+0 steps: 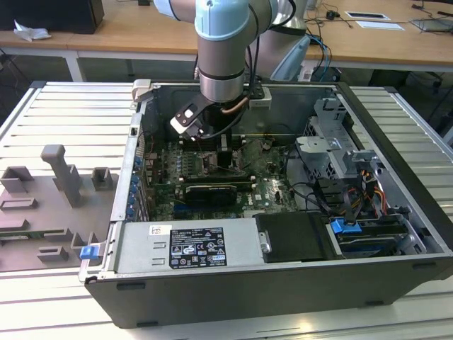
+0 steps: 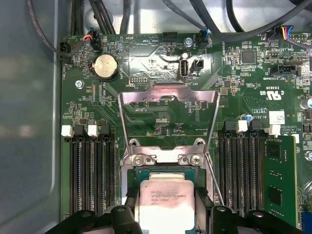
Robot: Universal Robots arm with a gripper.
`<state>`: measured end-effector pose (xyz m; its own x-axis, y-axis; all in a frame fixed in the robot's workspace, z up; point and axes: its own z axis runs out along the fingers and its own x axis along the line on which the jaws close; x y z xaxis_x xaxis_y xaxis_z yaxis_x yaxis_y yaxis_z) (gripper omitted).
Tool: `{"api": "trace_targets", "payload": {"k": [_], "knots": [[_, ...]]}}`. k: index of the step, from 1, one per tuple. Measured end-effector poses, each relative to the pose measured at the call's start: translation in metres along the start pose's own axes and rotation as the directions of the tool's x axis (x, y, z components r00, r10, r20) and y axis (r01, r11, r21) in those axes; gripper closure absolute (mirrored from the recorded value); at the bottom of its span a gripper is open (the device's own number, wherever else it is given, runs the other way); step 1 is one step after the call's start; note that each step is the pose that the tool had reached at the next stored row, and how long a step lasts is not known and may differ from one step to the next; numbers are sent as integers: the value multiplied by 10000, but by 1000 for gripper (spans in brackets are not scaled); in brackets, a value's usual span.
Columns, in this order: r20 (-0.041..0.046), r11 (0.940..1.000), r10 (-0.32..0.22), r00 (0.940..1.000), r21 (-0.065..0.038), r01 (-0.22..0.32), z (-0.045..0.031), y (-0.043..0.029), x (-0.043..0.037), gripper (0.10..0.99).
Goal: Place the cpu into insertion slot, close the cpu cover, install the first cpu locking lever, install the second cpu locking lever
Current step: 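Place the cpu into insertion slot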
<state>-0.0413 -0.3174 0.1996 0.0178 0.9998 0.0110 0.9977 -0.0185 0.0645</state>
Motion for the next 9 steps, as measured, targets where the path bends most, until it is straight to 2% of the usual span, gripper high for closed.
{"api": "trace_targets", "payload": {"k": [2,3,9], "knots": [[-1,10000,0,10000,-1,0,1,0,0,533],[0,10000,0,10000,-1,0,2,0,0,471],[0,10000,1,10000,-1,-1,-27,2,0,471]]}}
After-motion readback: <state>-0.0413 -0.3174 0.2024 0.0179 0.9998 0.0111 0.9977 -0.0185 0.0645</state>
